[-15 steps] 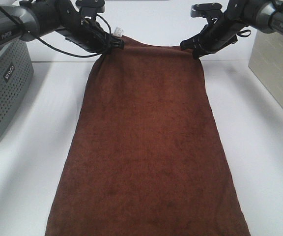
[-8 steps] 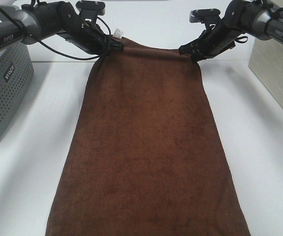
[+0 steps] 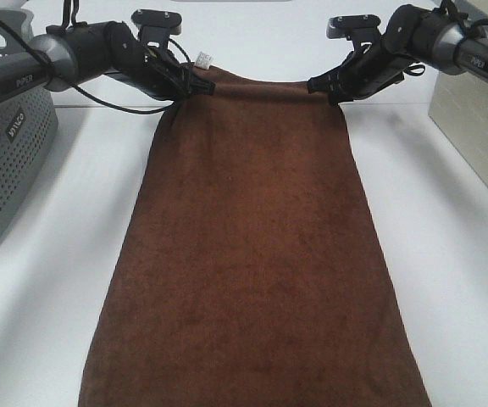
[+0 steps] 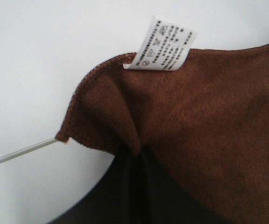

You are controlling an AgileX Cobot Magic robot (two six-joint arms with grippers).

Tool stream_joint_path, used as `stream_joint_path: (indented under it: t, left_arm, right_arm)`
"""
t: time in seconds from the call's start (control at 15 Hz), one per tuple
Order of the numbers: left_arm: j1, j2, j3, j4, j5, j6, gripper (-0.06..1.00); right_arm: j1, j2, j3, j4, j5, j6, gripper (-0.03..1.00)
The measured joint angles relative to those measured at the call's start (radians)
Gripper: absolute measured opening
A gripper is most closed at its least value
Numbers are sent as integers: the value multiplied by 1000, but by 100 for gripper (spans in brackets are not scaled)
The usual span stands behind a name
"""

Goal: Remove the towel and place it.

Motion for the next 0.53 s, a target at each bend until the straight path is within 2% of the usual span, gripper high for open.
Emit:
stream_joint_path:
  t: [0.53]
  left_arm:
    - [0,3,0,0,-24,0,0]
  right_arm:
    - [0,0,0,15,-7,0,1]
